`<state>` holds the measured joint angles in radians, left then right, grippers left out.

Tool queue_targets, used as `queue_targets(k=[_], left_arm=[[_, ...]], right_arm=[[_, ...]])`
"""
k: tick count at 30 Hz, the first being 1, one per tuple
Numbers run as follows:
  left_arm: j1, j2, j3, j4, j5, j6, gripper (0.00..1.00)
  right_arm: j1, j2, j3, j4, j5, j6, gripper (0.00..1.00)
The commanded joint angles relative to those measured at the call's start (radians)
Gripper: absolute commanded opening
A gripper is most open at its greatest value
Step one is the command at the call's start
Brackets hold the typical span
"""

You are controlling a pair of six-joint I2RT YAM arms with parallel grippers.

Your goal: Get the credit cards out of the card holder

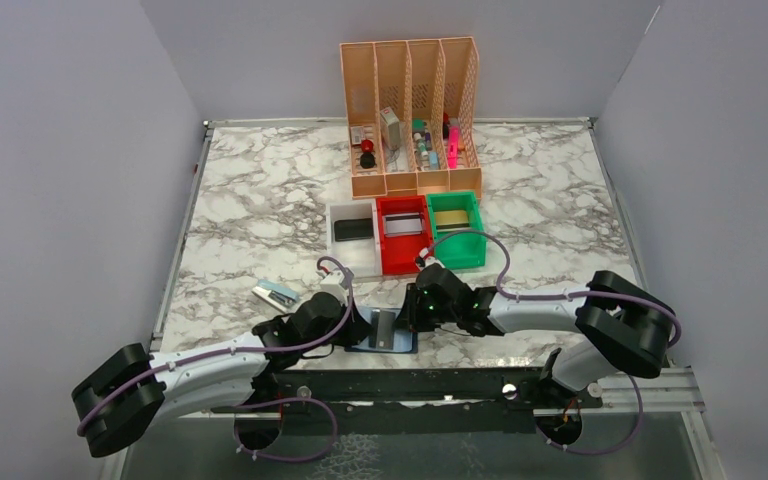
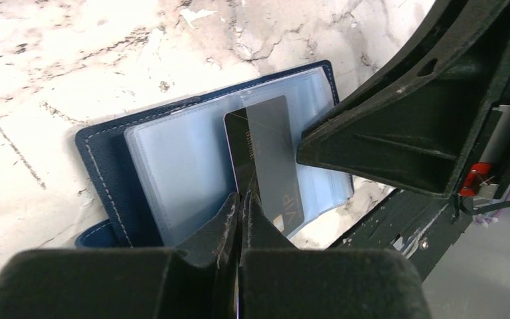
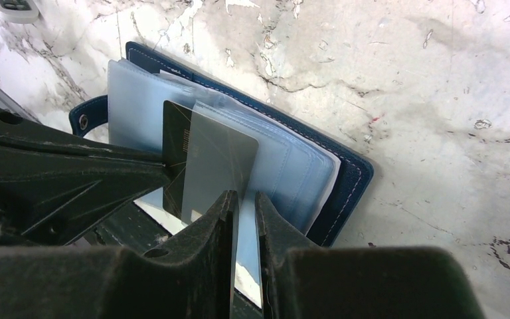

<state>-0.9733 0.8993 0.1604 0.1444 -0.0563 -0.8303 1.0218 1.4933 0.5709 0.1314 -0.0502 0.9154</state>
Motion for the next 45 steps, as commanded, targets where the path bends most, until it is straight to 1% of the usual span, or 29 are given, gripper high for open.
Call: queue_targets(k=[1,4,6,10,13,17,22,28,31,34,36,39,41,44,45], left_arm=[[0.01,-0.008,0.007,-0.078,-0.051,0.027,0.0],[0.011,-0.024,0.018,-0.108,-0.072,0.031,0.0],[0.012,-0.037,0.014,-0.095,-0.066,0.031,0.0],[0.012,-0.039,-0.007,-0.037,-0.022,0.019,0.0],[0.012,-0.028,-0.006,-0.026,-0.013,0.017,0.0],[0.012,-0.032,-0.002,-0.029,-0.015,0.018,0.0],[0.012,-0.052,-0.014,-0.016,-0.005,0.01,0.0],[0.012,-0.033,-0.035,0.051,0.054,0.006,0.16],[0.012,0.003,-0.043,0.086,0.078,-0.01,0.2],[0.012,0.036,-0.042,0.098,0.088,-0.021,0.21],[0.012,0.051,-0.043,0.117,0.096,-0.024,0.21],[0.013,0.047,-0.038,0.117,0.091,-0.031,0.16],[0.012,0.028,-0.037,0.101,0.078,-0.033,0.1],[0.013,-0.018,-0.026,0.031,0.038,-0.026,0.01],[0.012,-0.034,-0.021,0.007,0.022,-0.022,0.0]], right_arm=[[0.005,0.045,-0.016,-0.096,0.047,-0.014,0.22],[0.004,0.037,-0.01,-0.104,0.05,-0.021,0.22],[0.004,0.022,-0.002,-0.106,0.049,-0.037,0.22],[0.005,-0.016,0.024,-0.069,-0.01,-0.106,0.24],[0.006,-0.021,0.063,-0.068,-0.052,-0.141,0.26],[0.006,0.0,0.083,-0.056,-0.067,-0.12,0.29],[0.006,0.06,0.046,0.01,-0.098,-0.072,0.3],[0.006,0.097,0.003,0.041,-0.091,-0.021,0.29],[0.006,0.101,-0.013,0.057,-0.094,-0.007,0.28],[0.006,0.107,-0.025,0.064,-0.091,0.004,0.28],[0.006,0.105,-0.033,0.07,-0.092,0.009,0.28],[0.006,0.101,-0.039,0.069,-0.087,0.013,0.28],[0.006,0.099,-0.038,0.062,-0.079,0.016,0.28],[0.005,0.097,-0.032,0.042,-0.061,0.013,0.27],[0.006,0.097,-0.03,0.034,-0.053,0.014,0.27]])
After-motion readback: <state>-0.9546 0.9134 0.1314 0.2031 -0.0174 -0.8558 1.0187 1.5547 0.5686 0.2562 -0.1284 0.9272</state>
